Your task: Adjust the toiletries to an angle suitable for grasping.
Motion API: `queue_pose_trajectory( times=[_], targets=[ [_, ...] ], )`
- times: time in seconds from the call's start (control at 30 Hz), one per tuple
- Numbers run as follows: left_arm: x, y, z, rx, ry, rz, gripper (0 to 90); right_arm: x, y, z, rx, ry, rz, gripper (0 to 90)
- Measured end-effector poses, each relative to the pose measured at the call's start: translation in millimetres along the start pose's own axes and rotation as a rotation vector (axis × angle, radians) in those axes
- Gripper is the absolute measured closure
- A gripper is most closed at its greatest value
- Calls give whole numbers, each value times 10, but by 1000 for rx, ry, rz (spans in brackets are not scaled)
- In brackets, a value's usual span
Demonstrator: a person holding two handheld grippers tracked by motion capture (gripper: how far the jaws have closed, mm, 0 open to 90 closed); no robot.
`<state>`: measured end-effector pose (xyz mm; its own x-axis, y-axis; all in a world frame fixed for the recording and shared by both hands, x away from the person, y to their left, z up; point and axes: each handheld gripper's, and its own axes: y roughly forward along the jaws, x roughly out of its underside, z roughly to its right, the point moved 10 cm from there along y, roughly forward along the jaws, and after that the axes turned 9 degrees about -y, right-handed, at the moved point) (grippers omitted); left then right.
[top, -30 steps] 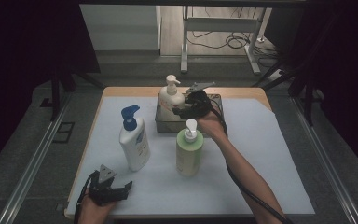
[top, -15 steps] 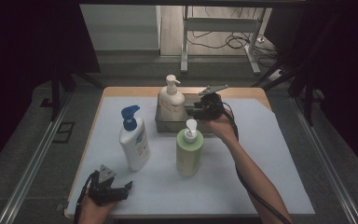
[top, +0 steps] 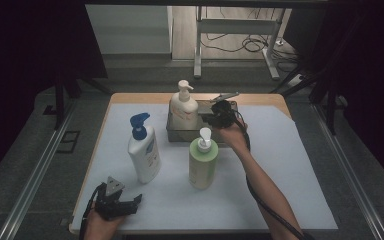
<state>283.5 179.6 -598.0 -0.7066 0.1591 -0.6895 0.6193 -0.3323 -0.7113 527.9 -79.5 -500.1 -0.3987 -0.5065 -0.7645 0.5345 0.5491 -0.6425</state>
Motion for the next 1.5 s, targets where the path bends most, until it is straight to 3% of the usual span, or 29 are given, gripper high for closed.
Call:
queue_pose_trajectory(
  times=[0.53,0.77,1.03,1.5],
  targets=[
    [0,-1,-1,0,0,-1,114,-15,264,-61,-19,-14,-27,849],
    [0,-1,-1,-1,0,-1,114,-15,307,-118,-48,14,-32,863],
    [-1,0,1,0,-1,-1,114,-11,363,-201,-59,-14,-45,870],
    [-1,0,0,0,0,-2,114,-8,343,-259,-100,-18,-37,878]
  ],
)
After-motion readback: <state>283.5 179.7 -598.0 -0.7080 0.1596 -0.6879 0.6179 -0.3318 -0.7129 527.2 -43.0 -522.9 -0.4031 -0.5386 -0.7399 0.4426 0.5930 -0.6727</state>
